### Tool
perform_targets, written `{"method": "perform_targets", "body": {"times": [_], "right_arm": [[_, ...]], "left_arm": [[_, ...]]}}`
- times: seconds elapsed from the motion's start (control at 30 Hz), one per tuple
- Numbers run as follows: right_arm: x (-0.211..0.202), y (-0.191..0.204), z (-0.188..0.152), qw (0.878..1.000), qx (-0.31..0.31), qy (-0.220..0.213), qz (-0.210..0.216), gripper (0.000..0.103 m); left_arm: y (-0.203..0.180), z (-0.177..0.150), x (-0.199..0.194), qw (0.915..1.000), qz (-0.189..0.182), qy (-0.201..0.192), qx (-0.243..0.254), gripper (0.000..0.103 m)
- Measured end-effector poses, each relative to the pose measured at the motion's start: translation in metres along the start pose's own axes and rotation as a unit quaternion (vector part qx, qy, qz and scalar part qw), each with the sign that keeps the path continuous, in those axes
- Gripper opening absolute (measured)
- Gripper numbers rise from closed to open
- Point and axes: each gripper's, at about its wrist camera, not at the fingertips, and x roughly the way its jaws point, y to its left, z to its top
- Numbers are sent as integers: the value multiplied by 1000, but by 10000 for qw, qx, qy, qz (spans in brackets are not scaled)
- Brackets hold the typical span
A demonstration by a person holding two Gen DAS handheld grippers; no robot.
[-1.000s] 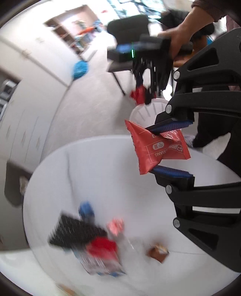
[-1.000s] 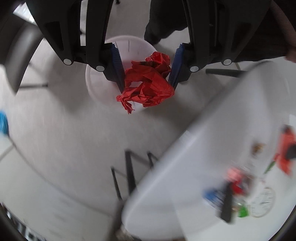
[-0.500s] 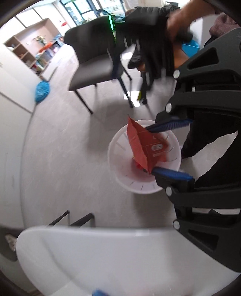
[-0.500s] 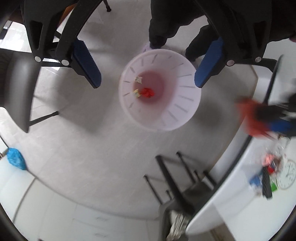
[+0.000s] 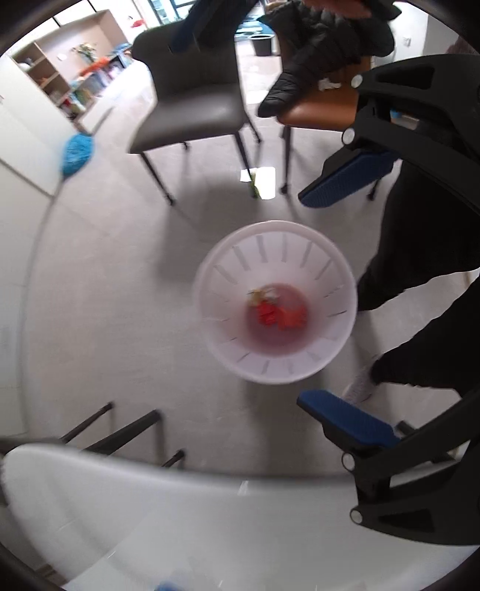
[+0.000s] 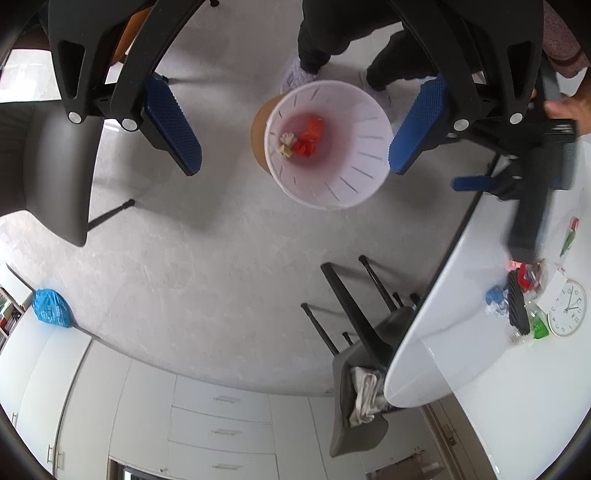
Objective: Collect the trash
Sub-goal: 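Carry the red wrapper and red paper ball to the bin and release both, then grasp the brown wrapper with the left gripper while the right grasps the pink paper ball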
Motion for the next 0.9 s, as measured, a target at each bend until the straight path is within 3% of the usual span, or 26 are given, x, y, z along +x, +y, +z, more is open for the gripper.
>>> {"method": "perform_targets", "body": {"times": [0.1,0.37,0.5,0.6,0.73,0.9], "right_arm": [[1,10,7,9999,-22,-86,46,101],[0,35,17,9996,-193,-163,85,101],[-2,56,26,9991,-301,-223,171,101],[-4,82,37,9981,-410,-326,334,101],[1,131,54,9950,-696,-410,592,101],[13,195,70,9892,-1055,-408,932,101]], "left_arm": [[7,3,-29,9993,126,-339,54,95],[27,1,-48,9973,480,-561,14,95],[45,-8,-80,9911,902,-980,-12,95],[75,-20,-110,9846,1187,-1249,-301,95],[139,-49,-141,9694,1524,-1454,-1260,95],[229,-94,-147,9348,1772,-1451,-2714,95]]}}
